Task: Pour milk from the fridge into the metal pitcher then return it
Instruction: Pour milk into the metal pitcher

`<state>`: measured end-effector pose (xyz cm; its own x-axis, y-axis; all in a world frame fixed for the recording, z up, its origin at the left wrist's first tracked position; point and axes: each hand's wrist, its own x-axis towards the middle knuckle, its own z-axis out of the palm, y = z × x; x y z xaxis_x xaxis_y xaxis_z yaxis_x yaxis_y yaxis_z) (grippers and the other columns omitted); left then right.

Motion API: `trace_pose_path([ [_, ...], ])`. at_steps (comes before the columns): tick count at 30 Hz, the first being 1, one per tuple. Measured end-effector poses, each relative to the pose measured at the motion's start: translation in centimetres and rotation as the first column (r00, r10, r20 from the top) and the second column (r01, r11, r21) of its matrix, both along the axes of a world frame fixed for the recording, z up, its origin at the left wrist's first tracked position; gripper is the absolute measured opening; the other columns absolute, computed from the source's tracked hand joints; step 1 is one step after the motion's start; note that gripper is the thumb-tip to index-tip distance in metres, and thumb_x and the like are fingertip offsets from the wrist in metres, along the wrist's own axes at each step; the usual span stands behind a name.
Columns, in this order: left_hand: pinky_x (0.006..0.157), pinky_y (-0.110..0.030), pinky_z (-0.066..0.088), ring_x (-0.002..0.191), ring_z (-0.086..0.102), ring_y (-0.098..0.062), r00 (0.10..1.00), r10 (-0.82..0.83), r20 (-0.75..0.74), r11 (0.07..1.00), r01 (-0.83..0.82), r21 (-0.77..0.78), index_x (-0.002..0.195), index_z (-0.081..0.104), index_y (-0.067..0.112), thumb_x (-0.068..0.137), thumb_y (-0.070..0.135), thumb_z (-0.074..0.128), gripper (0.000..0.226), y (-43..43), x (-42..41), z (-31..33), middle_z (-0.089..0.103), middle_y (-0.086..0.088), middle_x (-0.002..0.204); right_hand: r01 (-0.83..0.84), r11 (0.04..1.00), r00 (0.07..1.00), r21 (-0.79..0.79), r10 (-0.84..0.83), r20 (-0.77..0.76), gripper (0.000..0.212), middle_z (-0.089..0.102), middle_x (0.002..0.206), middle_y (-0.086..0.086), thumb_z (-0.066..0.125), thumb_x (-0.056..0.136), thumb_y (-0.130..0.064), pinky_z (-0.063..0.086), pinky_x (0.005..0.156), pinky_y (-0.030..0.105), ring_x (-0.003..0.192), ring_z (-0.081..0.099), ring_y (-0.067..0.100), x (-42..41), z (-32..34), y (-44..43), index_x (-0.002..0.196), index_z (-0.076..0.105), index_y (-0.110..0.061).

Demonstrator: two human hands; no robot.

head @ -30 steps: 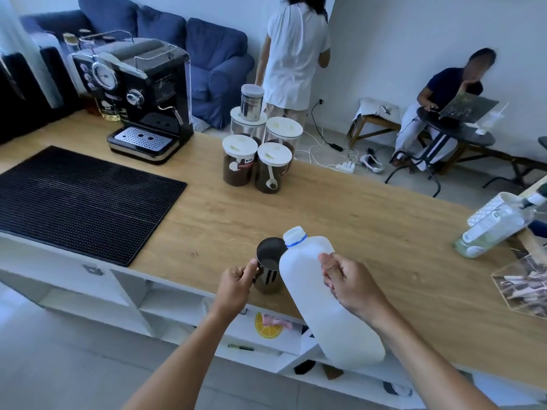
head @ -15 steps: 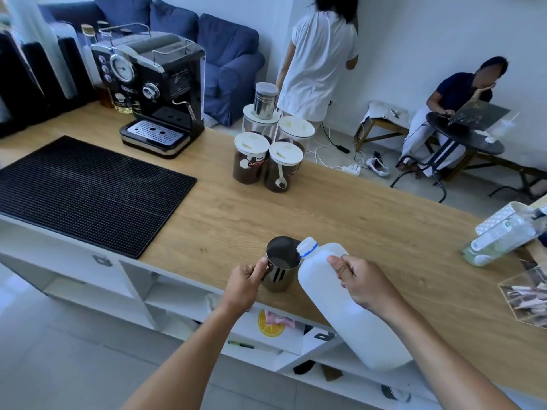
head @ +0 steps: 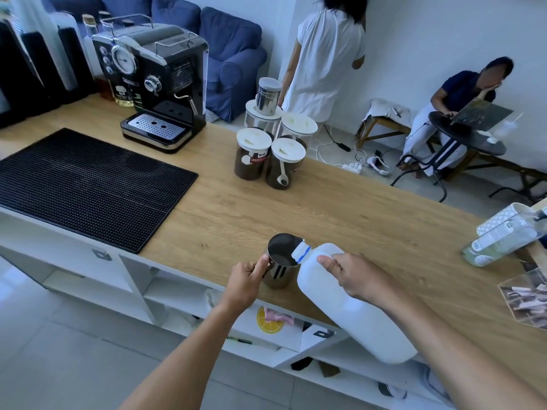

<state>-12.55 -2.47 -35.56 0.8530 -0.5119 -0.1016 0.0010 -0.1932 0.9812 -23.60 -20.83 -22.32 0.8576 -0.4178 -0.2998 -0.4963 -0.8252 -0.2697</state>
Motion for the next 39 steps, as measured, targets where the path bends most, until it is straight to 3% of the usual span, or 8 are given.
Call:
trace_pose_path([
  [6, 0.046, -0.026, 0.014, 0.047, 0.018, -0.015, 1.000, -0.012, 0.007, 1.000, 0.012, -0.006, 0.053, 0.028, 0.018, 0.100, 0.042, 0.047, 0.056, 0.0, 0.0, -0.1, 0.024, -0.006, 0.053, -0.072, 0.997, 0.987, -0.038, 0.065, -0.146, 0.056, 0.037, 0.063, 0.000, 0.024, 0.095, -0.062, 0.026, 0.053, 0.033, 0.054, 0.031, 0.019, 1.6, 1.9, 0.2, 0.065, 0.029, -0.015],
  [14, 0.046, -0.026, 0.013, 0.045, 0.017, -0.014, 1.000, -0.006, 0.001, 1.000, 0.006, -0.025, 0.052, 0.027, 0.019, 0.100, 0.040, 0.048, 0.056, 0.0, -0.1, 0.0, 0.026, -0.008, 0.053, -0.110, 0.991, 0.972, -0.076, 0.092, -0.216, 0.056, 0.036, 0.064, 0.002, 0.023, 0.096, -0.062, 0.025, 0.053, 0.034, 0.056, 0.030, 0.022, 2.3, 2.6, 0.4, 0.069, 0.030, -0.013],
  [22, 0.044, -0.025, 0.012, 0.042, 0.016, -0.012, 1.000, 0.001, -0.005, 0.999, -0.001, -0.040, 0.049, 0.030, 0.019, 0.100, 0.038, 0.049, 0.057, 0.1, -0.2, 0.1, 0.026, -0.005, 0.050, -0.131, 0.987, 0.966, -0.089, 0.107, -0.234, 0.056, 0.033, 0.063, 0.003, 0.022, 0.095, -0.063, 0.024, 0.054, 0.034, 0.057, 0.028, 0.023, 2.7, 2.8, 0.5, 0.073, 0.032, -0.012],
  [29, 0.045, -0.025, 0.012, 0.045, 0.016, -0.012, 1.000, -0.002, -0.005, 1.000, 0.002, -0.029, 0.053, 0.035, 0.006, 0.099, 0.043, 0.047, 0.061, 0.1, -0.1, -0.1, 0.027, -0.008, 0.054, -0.136, 0.987, 0.970, -0.088, 0.114, -0.215, 0.059, 0.034, 0.061, 0.001, 0.023, 0.094, -0.065, 0.024, 0.053, 0.033, 0.056, 0.029, 0.021, 2.7, 2.5, 0.2, 0.071, 0.034, -0.012],
  [39, 0.044, -0.025, 0.012, 0.043, 0.016, -0.010, 1.000, 0.011, -0.011, 0.999, -0.012, -0.042, 0.049, 0.032, 0.016, 0.100, 0.039, 0.048, 0.058, 0.0, -0.2, 0.0, 0.025, -0.002, 0.048, -0.125, 0.989, 0.968, -0.078, 0.104, -0.228, 0.058, 0.033, 0.060, 0.001, 0.023, 0.093, -0.066, 0.025, 0.054, 0.033, 0.054, 0.028, 0.020, 2.9, 2.5, 0.2, 0.069, 0.031, -0.014],
])
